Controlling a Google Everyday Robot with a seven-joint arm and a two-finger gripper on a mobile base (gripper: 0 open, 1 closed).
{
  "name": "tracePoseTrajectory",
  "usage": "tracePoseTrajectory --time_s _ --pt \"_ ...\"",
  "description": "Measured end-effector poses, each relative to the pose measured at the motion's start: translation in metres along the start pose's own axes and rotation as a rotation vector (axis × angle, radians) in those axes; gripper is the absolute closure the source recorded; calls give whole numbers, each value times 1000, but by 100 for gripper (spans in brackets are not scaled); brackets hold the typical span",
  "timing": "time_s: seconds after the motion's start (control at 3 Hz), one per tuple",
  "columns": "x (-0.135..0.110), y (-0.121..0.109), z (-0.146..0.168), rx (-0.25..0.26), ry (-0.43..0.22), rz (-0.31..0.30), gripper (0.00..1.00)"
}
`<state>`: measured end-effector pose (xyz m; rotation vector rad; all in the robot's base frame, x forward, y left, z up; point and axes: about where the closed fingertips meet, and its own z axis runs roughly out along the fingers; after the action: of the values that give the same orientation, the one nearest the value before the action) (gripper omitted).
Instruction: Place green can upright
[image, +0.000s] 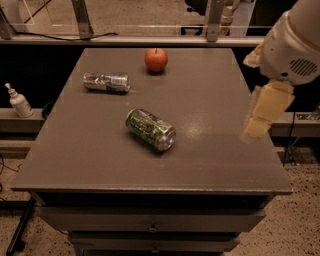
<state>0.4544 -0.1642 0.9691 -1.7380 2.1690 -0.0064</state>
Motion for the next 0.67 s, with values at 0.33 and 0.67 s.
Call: tracePoseTrajectory --time_s 0.33,0.67 --pt "-52 2 31 -28 -41 30 0" --pt "-100 0 67 -46 -61 110 0"
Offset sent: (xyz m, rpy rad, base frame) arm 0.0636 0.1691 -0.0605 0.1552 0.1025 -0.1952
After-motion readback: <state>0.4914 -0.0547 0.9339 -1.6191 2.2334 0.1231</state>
